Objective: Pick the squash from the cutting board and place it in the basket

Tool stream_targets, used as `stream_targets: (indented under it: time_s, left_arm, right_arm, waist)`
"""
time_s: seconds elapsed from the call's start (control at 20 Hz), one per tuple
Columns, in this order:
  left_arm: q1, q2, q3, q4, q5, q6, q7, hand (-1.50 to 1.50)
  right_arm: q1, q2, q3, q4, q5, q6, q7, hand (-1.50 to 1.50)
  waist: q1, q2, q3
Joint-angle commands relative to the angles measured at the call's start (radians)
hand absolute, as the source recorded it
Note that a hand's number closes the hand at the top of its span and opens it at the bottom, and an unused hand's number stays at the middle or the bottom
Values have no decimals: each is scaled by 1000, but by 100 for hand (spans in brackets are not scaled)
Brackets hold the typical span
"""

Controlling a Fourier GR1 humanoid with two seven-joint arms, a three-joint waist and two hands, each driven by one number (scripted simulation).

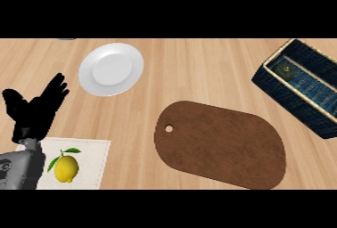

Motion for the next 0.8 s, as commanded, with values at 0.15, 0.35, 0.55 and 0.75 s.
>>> stream_targets:
  time_s: [0.15,0.35,0.55,0.75]
  left_arm:
    - [33,-2,11,-11,12,-5,-1,0]
    - [79,5,36,-20,32,-17,-19,0]
    - [71,1,21,-45,2,14,10,0]
    - [42,-2,29,-19,-9,35,-12,0]
  right_arm:
    - [165,-26,-134,-316,-139,-1,53,-150]
    - [378,-8,-177,-597,-269,123,73,-150]
    - [594,-31,-245,-786,-445,290,65,-150]
    - [780,-33,-369,-960,-627,400,43,-150]
  waist:
    - [-26,-10,0]
    - [-37,-12,0]
    - [-54,-15,0]
    - [-51,-10,0]
